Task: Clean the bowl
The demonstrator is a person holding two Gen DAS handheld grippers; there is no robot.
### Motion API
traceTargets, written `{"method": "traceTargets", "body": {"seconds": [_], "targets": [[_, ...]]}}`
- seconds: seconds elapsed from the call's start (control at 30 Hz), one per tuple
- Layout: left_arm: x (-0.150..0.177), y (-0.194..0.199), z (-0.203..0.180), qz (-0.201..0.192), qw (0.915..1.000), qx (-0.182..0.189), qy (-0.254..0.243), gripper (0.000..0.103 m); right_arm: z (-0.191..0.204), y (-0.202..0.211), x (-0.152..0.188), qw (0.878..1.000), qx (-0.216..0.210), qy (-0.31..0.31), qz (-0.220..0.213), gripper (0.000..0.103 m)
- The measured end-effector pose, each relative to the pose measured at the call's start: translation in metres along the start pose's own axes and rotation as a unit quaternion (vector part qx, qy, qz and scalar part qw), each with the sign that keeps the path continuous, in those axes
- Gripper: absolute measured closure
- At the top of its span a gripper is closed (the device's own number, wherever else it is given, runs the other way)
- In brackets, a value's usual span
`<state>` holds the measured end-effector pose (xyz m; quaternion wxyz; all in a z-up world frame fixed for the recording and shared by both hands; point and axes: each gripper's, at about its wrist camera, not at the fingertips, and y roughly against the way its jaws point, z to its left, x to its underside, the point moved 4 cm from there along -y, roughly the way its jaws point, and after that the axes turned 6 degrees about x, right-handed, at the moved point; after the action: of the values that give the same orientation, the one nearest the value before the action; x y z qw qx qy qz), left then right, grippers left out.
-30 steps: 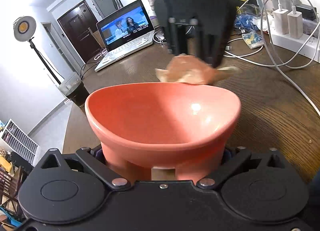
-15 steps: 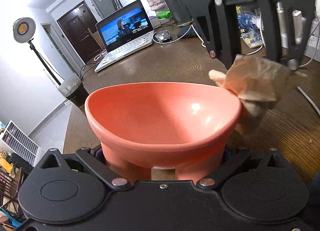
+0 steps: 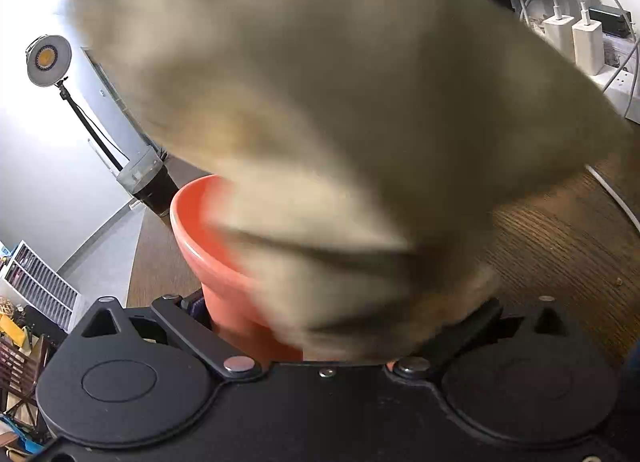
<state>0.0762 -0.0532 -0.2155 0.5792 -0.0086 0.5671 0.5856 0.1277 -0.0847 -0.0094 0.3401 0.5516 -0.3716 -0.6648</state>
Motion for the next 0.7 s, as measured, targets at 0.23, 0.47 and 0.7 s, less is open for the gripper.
{"method": "traceTargets", "body": {"seconds": [0.23,0.47,0.7], "targets": [[0.000,0.001,-0.001,-0.001,1.0000,0.002,-0.004,0.004,-0.003,0.006,-0.025,0.996,0.059,-0.013,-0.059,0.097],[-0.001,0.001,-0.002,-0.002,1.0000,0.003,-0.005,0.004,-0.025,-0.024,-0.020,0.990,0.127,-0.025,-0.058,0.097],[-0.002,-0.001,-0.001,-0.002,0.9999,0.005,-0.012,0.004,-0.061,-0.043,0.005,0.982,0.172,-0.069,-0.033,0.097]]}}
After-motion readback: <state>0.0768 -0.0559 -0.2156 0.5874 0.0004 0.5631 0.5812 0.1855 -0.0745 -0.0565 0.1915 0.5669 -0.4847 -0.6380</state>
